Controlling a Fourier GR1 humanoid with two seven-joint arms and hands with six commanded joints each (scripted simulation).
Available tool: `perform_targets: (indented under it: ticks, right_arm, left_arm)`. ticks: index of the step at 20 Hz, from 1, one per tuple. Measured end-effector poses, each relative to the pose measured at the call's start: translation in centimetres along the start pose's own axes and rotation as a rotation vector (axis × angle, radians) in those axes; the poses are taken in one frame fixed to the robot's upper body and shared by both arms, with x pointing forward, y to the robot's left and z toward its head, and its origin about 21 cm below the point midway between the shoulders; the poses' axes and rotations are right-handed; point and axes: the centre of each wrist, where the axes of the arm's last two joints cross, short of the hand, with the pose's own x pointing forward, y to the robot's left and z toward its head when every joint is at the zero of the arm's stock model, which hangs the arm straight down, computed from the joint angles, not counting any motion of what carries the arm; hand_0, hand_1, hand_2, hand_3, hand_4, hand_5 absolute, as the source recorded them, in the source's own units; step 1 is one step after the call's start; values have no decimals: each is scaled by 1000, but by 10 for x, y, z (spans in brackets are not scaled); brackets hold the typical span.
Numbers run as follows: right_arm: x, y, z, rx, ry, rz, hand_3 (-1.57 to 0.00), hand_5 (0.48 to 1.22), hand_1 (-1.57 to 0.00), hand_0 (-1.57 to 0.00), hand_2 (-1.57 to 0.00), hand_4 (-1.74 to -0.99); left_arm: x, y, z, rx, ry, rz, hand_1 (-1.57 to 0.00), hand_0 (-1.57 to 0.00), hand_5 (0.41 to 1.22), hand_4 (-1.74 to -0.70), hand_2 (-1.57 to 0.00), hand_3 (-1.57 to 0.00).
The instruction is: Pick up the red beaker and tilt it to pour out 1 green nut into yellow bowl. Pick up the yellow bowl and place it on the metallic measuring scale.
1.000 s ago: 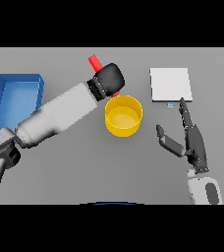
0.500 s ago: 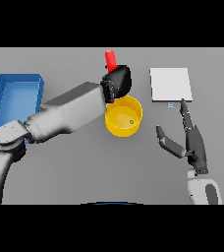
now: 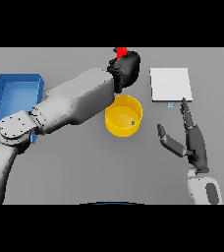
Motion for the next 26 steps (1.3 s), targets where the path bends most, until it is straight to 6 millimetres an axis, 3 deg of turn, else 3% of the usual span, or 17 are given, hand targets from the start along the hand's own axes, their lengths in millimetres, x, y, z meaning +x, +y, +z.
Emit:
perform_targets:
  ticks: [2,4,8,10,12,15,18,22,26]
  right_arm:
    - [3,2,0,14,-34,-7,1,654,1,1,1,-1154]
    - [2,-1,1,12,-41,13,1,660,1,1,1,-1160]
    - [4,4,-2,26,-38,-8,1,658,1,1,1,-1156]
    - [3,7,-1,27,-37,5,1,641,1,1,1,-1146]
    - [4,5,-7,12,-27,50,1,633,1,1,1,-1144]
    - [4,9,-4,20,-53,13,1,623,1,1,1,-1110]
    - [-1,8,-9,36,-40,-54,1,631,1,1,1,-1081]
    - [-1,2,-6,63,-55,-45,1,657,1,1,1,-1141]
    - [0,-1,-10,76,-48,-48,1,680,1,1,1,-1168]
  left_arm:
    - [-33,2,8,-8,72,-42,-1571,-1571,1221,-1725,-1571,-1571]
    - [-68,1,21,11,149,8,-1571,-1571,1221,-1731,-1571,-1179]
    - [-143,-22,55,12,388,239,-1571,-1571,1221,-1729,-1571,-1410]
    - [-171,-43,76,39,492,490,-1571,-1571,1221,-1734,-1571,-1468]
    - [-190,-75,98,77,616,798,-1571,-1571,1221,-1736,-1571,-1417]
    - [-197,-129,126,118,788,1146,-1571,-1571,1221,-1739,-1571,-1430]
    - [-183,-185,145,161,924,1449,-1571,-1571,1221,-1740,-1571,-1499]
    - [-135,-253,156,98,1159,1700,-1571,-1571,1221,-1740,-1571,-1541]
    - [-99,-284,158,39,1349,1920,-1571,-1571,1221,-1741,-1571,-1518]
